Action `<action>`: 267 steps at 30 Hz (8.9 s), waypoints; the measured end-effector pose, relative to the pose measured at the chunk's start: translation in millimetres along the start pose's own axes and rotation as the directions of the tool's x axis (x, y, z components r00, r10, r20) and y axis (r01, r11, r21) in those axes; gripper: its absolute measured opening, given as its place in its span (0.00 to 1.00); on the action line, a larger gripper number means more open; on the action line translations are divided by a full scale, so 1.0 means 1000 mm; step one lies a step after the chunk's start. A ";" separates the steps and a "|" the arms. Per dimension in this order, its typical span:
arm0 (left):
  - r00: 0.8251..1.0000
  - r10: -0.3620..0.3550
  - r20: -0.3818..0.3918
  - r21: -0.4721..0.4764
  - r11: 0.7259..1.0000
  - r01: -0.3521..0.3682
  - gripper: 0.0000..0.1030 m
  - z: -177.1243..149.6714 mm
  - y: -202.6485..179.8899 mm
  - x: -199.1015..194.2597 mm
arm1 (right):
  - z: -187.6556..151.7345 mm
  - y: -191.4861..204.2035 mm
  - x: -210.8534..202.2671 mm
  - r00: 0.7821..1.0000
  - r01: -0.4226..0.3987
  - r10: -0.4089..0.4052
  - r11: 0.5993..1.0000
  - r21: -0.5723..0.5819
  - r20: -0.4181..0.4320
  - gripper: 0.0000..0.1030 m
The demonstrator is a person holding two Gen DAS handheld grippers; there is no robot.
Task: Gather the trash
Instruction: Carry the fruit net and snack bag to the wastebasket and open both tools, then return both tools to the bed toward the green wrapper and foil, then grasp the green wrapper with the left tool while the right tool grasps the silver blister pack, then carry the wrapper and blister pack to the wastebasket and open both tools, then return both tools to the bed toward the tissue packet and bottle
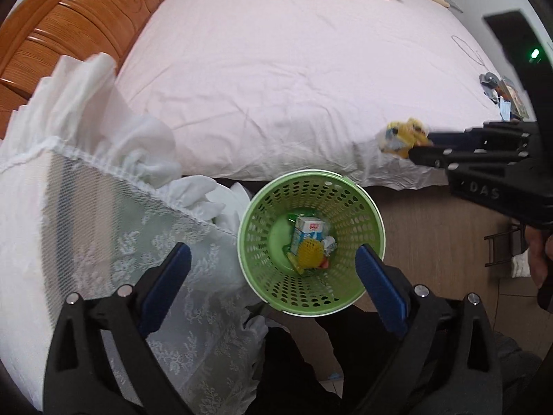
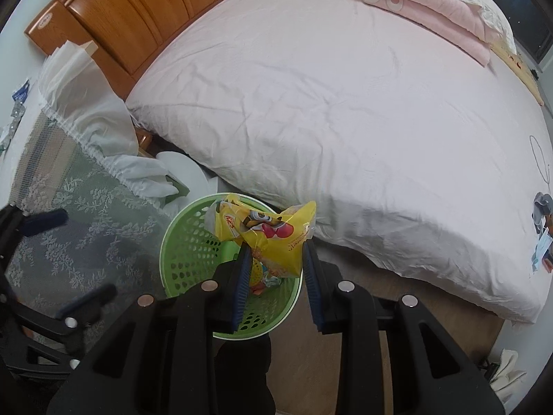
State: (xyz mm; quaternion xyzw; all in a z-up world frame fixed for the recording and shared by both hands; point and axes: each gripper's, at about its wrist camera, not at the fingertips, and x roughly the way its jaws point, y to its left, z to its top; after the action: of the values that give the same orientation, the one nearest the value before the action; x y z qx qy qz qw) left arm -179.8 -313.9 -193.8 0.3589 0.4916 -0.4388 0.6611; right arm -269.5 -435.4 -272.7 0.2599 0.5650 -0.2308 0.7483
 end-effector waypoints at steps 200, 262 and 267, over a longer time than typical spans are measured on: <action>0.987 -0.134 0.091 -0.179 0.973 0.148 0.54 0.023 0.056 -0.068 | 0.041 0.043 -0.114 0.968 -0.111 0.112 0.994 -0.019 0.223 0.69; 0.962 0.232 0.145 -0.607 0.789 -0.099 0.92 -0.035 0.136 -0.114 | 0.042 0.103 -0.026 0.994 -0.048 0.078 0.937 -0.347 0.073 0.98; 0.952 0.289 0.098 -0.701 0.699 -0.140 0.92 -0.061 0.164 -0.123 | 0.069 0.125 -0.049 0.982 -0.104 0.157 0.909 -0.403 0.101 0.98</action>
State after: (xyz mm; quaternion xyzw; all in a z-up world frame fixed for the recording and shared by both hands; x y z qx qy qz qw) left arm -63.8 -172.3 -84.2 0.0978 0.5038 -0.1791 0.8394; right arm -151.9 -382.5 -193.8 0.1247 0.5308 -0.0779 0.8346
